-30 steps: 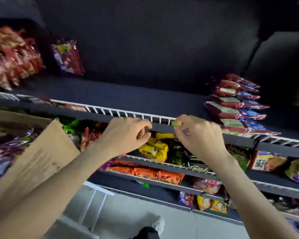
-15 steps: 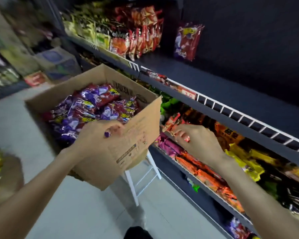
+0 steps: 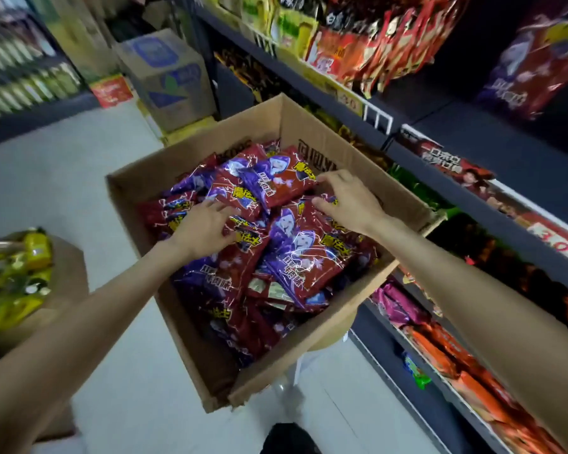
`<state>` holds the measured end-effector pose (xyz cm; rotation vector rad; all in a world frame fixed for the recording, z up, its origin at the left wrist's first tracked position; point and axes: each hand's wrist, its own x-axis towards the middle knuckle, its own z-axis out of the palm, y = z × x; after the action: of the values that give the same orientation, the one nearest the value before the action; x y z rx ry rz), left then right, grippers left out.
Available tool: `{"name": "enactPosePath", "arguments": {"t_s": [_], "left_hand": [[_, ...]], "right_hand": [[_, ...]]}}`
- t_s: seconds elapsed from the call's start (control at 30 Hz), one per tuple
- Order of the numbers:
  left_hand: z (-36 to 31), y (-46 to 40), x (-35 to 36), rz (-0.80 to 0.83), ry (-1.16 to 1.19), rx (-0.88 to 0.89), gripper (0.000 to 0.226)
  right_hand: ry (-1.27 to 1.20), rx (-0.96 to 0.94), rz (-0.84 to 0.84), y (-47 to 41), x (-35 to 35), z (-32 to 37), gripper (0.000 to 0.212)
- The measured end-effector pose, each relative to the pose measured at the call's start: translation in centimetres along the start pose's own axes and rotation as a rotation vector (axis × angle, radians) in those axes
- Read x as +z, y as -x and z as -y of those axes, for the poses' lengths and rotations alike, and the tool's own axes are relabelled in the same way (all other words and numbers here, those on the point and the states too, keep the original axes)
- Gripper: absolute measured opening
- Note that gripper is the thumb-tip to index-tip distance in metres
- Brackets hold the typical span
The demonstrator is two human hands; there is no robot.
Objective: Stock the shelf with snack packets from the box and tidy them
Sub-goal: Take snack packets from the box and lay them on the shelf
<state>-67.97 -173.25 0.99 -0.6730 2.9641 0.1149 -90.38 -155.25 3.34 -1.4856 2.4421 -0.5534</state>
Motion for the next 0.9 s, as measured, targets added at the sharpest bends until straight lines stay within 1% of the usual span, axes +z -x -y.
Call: {"name": "enactPosePath", "arguments": {"t_s": [0.07, 0.17, 0.2, 0.33, 0.4, 0.47, 0.5, 0.57, 0.63, 0.7, 0.77, 0.83, 0.9], "left_hand": [[0.2, -0.4, 0.9, 0.067, -0.049, 0.037, 0.065], [1.2, -0.9, 1.9, 0.235, -0.151, 0.062, 0.09], [1.5, -1.0, 2.2, 0.27, -0.183, 0.076, 0.095], [2.6, -1.8, 2.9, 0.294, -0.224, 0.112, 0.094], [2.9, -2.0, 3.2, 0.296, -0.224, 0.106, 0.096], [3.2, -2.3, 3.3, 0.295, -0.204, 0.079, 0.098], [3.3, -2.4, 3.2, 0.296, -0.192, 0.064, 0.098], [3.4, -2.5, 3.0, 0.294, -0.148, 0.045, 0.093], [3.7, -2.3, 2.6, 0.285, -0.05, 0.038, 0.088], [4.2, -2.1, 1.9, 0.284, 0.058, 0.053, 0.08], [4.5, -1.9, 1.2, 0.315, 0.121, 0.104, 0.071], [4.6, -1.6, 0.3, 0.362, 0.129, 0.143, 0.064], [4.4, -1.3, -0.8, 0.378, 0.098, 0.133, 0.06]], "right_hand": [[-0.023, 0.022, -0.006, -2.7, 1.4, 0.2, 0.049], [-0.056, 0.069, 0.039, -6.5, 4.0, 0.3, 0.056], [-0.067, 0.098, 0.065, -7.6, 4.8, 0.3, 0.059], [-0.136, 0.237, 0.154, -10.9, 7.0, 0.0, 0.073], [-0.114, 0.262, 0.184, -11.5, 7.5, -0.1, 0.087], [-0.108, 0.259, 0.175, -11.8, 7.6, -0.1, 0.099], [-0.156, 0.261, 0.159, -11.9, 7.6, -0.2, 0.104], [-0.36, 0.31, 0.12, -12.1, 7.7, -0.2, 0.108], [-0.517, 0.378, 0.066, -12.3, 7.9, -0.1, 0.099], [-0.585, 0.416, 0.036, -12.5, 8.0, -0.2, 0.078], [-0.638, 0.41, 0.052, -12.0, 7.8, 0.3, 0.056], [-0.636, 0.364, 0.069, -11.2, 7.4, 1.0, 0.05], [-0.561, 0.267, 0.076, -9.6, 6.5, 1.9, 0.05]]}}
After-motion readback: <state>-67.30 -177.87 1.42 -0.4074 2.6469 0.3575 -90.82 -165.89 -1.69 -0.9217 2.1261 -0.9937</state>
